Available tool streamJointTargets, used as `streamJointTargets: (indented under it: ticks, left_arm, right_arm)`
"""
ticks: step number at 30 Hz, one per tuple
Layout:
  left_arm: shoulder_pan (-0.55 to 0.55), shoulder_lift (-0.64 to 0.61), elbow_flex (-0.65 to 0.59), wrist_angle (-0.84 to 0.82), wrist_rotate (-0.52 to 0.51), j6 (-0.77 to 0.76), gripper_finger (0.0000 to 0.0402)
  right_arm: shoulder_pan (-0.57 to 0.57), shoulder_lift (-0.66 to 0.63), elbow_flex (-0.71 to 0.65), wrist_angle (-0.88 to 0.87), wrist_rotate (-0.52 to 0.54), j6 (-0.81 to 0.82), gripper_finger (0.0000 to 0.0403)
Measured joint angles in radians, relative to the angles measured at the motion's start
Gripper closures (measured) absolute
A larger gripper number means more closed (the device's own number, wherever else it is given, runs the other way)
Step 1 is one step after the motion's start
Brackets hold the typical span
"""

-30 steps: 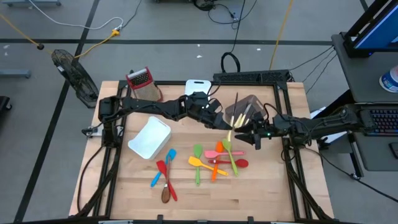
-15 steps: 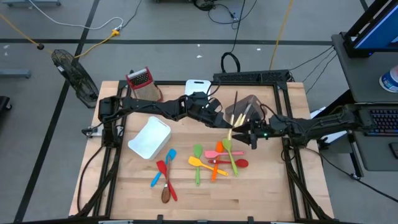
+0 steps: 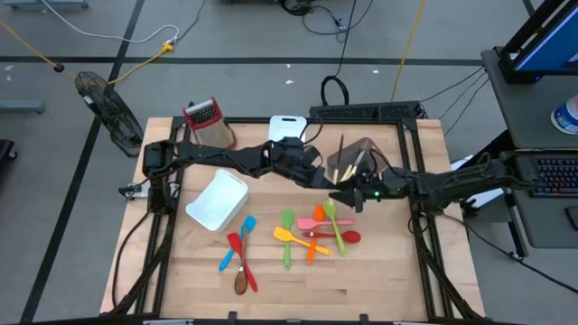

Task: Pick & Place Kitchen Items
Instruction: Put the yellow table knife into the black bin

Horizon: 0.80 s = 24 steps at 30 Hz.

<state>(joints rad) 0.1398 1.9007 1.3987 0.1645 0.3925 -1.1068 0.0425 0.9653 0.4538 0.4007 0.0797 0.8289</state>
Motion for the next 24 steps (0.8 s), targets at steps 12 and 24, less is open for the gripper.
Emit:
streamJointTargets:
  ticks: [12, 24]
  left_arm:
    - [0.000, 0.000, 0.000, -0.028, -0.063, 0.014, 0.0358]
    - [-0.002, 0.000, 0.000, -0.095, -0.100, 0.032, 0.0358]
  right_arm:
    - [-0.004, 0.125, 0.068, 0.000, 0.000, 0.048, 0.0132]
    - [-0.005, 0.145, 0.097, -0.094, 0.002, 0.101, 0.0246]
